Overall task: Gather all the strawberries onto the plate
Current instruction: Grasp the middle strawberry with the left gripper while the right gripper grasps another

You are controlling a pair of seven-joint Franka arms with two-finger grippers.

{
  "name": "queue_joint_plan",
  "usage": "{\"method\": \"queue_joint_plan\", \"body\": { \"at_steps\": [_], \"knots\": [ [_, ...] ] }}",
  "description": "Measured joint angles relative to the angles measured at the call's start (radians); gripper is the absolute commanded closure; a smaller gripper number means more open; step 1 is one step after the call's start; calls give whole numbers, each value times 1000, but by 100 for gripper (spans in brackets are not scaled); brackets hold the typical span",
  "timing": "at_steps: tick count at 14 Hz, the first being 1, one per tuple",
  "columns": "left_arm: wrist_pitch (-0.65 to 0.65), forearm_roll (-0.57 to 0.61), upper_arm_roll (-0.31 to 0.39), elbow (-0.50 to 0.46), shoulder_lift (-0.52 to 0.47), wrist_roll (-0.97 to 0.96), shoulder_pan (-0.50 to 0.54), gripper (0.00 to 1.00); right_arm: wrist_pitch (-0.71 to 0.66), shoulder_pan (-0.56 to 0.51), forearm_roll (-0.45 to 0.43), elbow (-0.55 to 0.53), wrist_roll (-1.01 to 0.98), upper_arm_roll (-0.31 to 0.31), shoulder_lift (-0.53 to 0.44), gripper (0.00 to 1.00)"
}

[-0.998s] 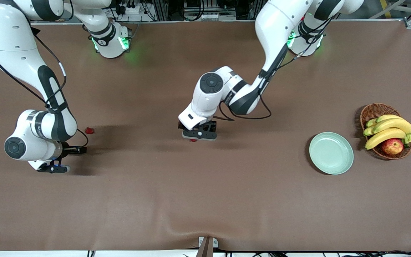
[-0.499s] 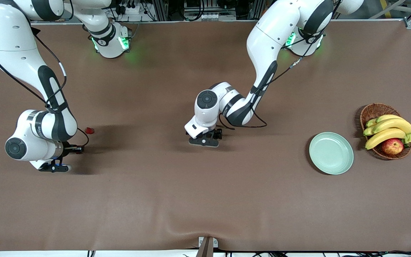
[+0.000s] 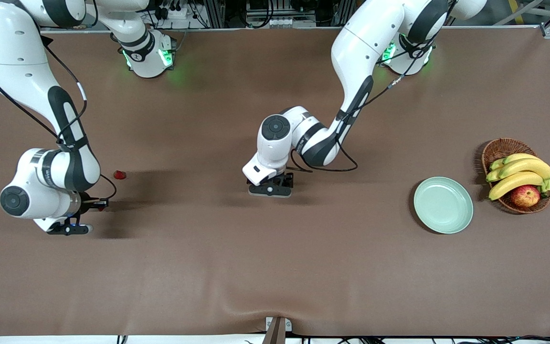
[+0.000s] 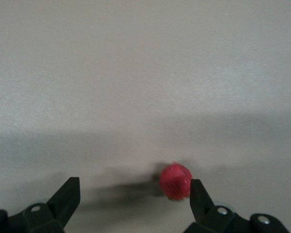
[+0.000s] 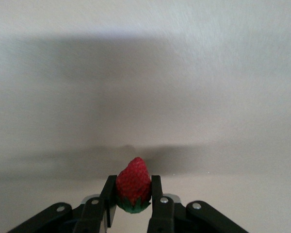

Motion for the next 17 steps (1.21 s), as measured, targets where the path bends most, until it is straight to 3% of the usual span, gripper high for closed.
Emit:
{"method": "queue_joint_plan", "body": {
  "at_steps": [3, 8, 12, 17],
  "knots": [
    [1, 0, 1, 12, 0, -30, -33, 0, -63, 38, 14, 79, 14, 33, -18, 96],
    [79, 1, 43, 13, 25, -33, -50, 0, -71, 102, 39, 96, 135, 108, -35, 98],
    [147, 1, 136, 13, 63, -33, -114, 0, -71, 103, 41, 96, 158, 118, -35, 98],
    [154, 1, 157, 20, 74, -33, -144, 0, -71, 104, 42, 96, 165, 139, -35, 99]
  ]
}}
